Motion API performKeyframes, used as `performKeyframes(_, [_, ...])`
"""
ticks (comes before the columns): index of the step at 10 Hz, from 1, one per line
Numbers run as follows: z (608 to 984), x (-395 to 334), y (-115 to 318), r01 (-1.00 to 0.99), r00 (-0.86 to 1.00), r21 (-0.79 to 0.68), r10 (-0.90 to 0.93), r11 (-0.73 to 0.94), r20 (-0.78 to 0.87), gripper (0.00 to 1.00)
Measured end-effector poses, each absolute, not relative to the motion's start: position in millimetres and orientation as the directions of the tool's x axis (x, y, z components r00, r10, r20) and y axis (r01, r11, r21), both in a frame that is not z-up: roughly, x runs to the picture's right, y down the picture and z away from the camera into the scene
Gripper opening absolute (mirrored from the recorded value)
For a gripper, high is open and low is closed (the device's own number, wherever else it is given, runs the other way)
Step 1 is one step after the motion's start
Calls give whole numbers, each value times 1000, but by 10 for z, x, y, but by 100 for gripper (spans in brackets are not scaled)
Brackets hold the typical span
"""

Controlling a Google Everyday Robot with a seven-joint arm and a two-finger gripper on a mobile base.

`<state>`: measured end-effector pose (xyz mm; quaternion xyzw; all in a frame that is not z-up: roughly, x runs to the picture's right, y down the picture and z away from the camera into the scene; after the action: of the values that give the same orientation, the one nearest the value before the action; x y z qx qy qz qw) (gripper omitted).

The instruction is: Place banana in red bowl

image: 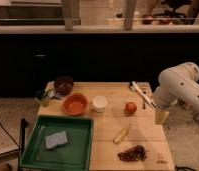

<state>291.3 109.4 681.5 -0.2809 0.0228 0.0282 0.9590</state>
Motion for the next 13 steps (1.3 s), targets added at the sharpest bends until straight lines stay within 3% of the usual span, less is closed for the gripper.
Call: performKeyframes(13, [7189,2512,1489,62,997,-551,-75,832,-2,80])
